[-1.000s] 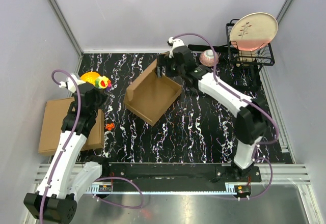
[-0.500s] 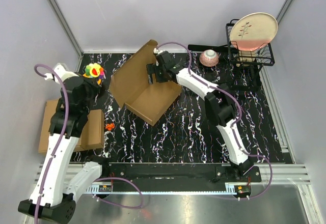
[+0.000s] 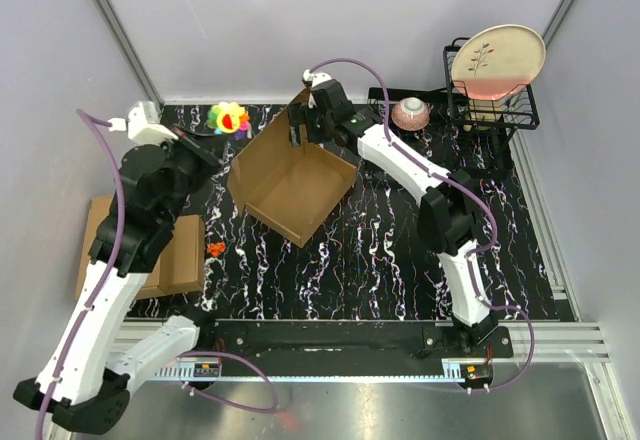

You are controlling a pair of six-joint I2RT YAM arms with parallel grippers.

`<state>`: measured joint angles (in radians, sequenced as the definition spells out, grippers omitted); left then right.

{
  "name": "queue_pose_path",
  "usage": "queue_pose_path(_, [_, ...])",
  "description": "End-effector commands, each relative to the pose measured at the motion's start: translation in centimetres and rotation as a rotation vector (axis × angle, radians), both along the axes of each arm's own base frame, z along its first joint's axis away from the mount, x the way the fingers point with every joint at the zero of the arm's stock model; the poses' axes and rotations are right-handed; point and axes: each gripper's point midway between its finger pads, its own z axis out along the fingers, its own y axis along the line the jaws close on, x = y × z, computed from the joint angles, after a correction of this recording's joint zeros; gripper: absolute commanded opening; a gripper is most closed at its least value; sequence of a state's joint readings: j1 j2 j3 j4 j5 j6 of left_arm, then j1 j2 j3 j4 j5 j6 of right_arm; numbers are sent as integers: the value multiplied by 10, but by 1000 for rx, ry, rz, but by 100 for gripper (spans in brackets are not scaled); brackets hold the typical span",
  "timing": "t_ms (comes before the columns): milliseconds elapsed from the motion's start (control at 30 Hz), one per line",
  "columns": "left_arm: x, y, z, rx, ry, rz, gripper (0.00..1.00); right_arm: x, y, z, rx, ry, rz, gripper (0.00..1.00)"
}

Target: Fold the paper box

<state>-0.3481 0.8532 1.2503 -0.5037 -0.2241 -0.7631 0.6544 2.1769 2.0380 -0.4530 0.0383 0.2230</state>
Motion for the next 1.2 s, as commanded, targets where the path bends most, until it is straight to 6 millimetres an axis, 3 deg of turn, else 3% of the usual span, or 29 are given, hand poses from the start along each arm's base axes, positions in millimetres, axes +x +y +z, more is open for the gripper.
queue_pose_path(0, [-19,-50,16,-12,-75,-199,0,5,36,30,47,-58,74,100])
queue_pose_path(167, [-20,-71,-23,15,1,-258,0,5,45,-5,20,11,97,100])
queue_pose_path(300, [-15,-83,-58,43,62,-284,0,2,36,-44,-44,77,78,100])
queue_pose_path(467, [5,-87,-114,118,173,-240,0,1,13,-70,-69,134,3,100])
queue_pose_path(633, [21,-84,-153,173,232,-182,0,3,-10,-54,-38,117,-44,100])
queue_pose_path(767, [32,-93,-191,204,315,-180,0,3,-31,-53,-59,115,-96,100])
queue_pose_path(1067, [62,-111,-263,283,467,-174,0,-4,-65,-27,-53,69,-158,100])
queue_pose_path(1100, [63,-112,-266,288,481,-177,2,-5,-66,-17,-44,53,-160,100])
queue_pose_path(1133, [66,-114,-268,293,489,-181,17,-6,-68,-13,-43,44,-162,100])
queue_pose_path(1167, [66,-113,-268,293,487,-176,24,-7,-71,-13,-49,41,-167,100])
